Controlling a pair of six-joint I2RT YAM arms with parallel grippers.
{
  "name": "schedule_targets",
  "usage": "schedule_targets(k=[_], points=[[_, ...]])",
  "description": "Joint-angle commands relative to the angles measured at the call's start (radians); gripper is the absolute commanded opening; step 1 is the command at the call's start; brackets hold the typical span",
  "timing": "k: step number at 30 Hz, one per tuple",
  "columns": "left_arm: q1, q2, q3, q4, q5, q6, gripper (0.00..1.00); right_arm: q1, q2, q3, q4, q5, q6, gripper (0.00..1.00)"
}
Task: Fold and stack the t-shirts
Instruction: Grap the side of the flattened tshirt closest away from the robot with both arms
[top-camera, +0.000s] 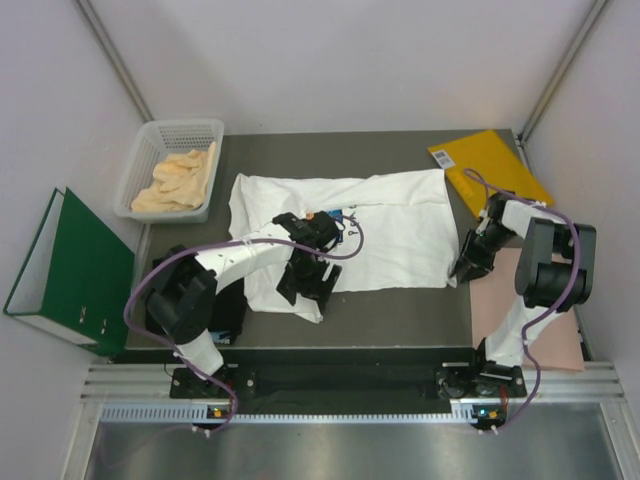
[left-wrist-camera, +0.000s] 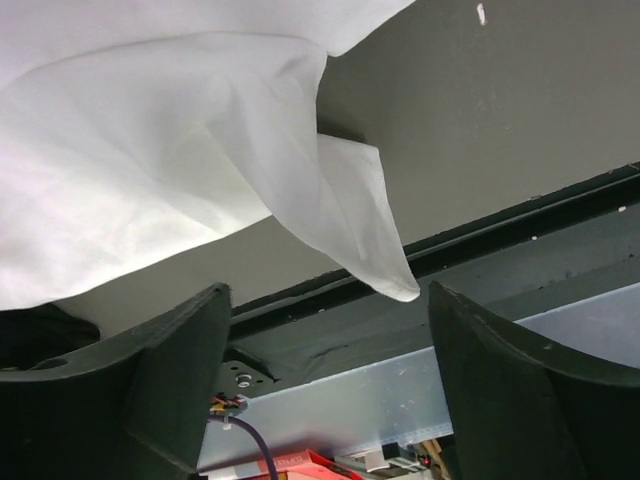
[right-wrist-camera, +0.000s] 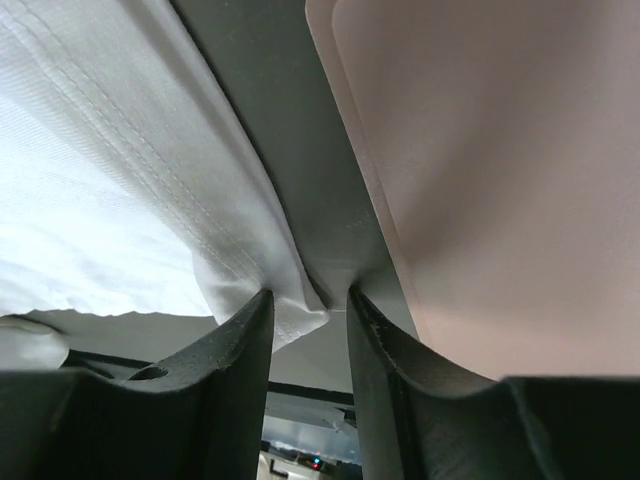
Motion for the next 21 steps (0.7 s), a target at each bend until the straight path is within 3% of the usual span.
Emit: schedule_targets(k=[1,2,5,6,7,10,16,21], points=[[-0.003,0.016,-0.009,-0.003,0.014,0.012,0.76,0.007,0.048,-0.041,0.068,0.006,-0.034,0.36],[-0.003,0.021,-0.010,-0.001,0.013,0.015,0.70,0.007,0.052,-0.041,0.069,0.002,-0.037,0.36],[-0.003,0.052,-0.006,0.000,0.008,0.026,0.33,0.007,0.065,-0.035,0.066,-0.012,-0.049,0.30],[-0.003,0.062,-0.001,-0.014,0.005,0.028,0.09,0.007,0.065,-0.033,0.068,-0.032,-0.059,0.18],[-0.003,0.075,0.005,-0.020,-0.009,0.028,0.00,0.007,0.064,-0.033,0.069,-0.038,-0.059,0.14],[-0.003,0.075,0.017,-0.055,-0.039,0.018,0.00,0.007,0.027,-0.029,0.071,-0.057,-0.062,0.00],[0.000,0.062,0.106,-0.205,-0.231,-0.011,0.00,0.007,-0.066,-0.007,0.033,-0.040,-0.053,0.00],[0.034,0.093,0.286,-0.354,-0.421,-0.034,0.00,0.007,-0.171,0.028,0.016,-0.035,-0.033,0.00]])
